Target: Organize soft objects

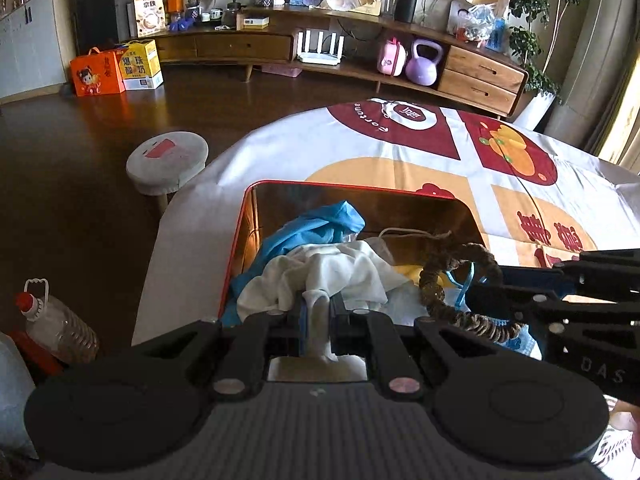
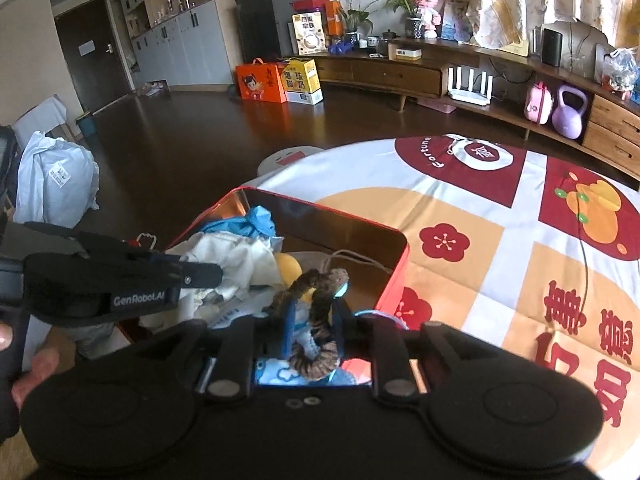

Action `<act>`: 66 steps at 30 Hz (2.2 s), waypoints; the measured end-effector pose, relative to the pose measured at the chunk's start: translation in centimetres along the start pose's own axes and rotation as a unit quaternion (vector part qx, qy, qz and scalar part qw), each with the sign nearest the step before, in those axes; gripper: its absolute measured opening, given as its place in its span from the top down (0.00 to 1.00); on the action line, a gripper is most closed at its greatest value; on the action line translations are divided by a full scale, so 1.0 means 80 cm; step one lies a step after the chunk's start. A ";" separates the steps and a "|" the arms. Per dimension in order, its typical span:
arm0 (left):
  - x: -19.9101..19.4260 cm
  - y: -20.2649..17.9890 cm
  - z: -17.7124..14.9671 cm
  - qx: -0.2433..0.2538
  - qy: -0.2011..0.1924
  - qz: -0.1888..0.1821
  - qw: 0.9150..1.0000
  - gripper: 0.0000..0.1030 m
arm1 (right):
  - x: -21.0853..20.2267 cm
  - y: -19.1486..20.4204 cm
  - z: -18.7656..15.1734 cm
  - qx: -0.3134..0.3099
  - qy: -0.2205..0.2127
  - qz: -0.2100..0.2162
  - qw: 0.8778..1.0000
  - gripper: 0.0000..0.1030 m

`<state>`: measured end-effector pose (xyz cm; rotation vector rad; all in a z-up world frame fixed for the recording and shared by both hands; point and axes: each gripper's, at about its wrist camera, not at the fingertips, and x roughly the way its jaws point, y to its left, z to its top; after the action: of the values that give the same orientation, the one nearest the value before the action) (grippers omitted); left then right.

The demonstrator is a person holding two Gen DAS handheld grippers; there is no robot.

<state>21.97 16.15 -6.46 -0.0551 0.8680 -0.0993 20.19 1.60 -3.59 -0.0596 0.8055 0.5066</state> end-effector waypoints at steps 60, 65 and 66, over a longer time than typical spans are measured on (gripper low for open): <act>-0.203 -0.054 -0.077 -0.006 -0.135 0.015 0.991 0.00 | -0.186 0.020 -0.070 0.006 -0.135 -0.001 0.991 0.00; -0.204 -0.058 -0.078 -0.004 -0.138 0.010 0.990 0.00 | -0.188 0.017 -0.072 0.011 -0.134 -0.004 0.991 0.00; -0.204 -0.059 -0.078 -0.003 -0.137 0.010 0.990 0.00 | -0.188 0.016 -0.071 0.013 -0.134 -0.004 0.991 0.00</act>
<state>6.43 13.18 2.31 -0.0648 0.5934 -0.0679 7.01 -4.81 3.20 0.0298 0.5484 0.4851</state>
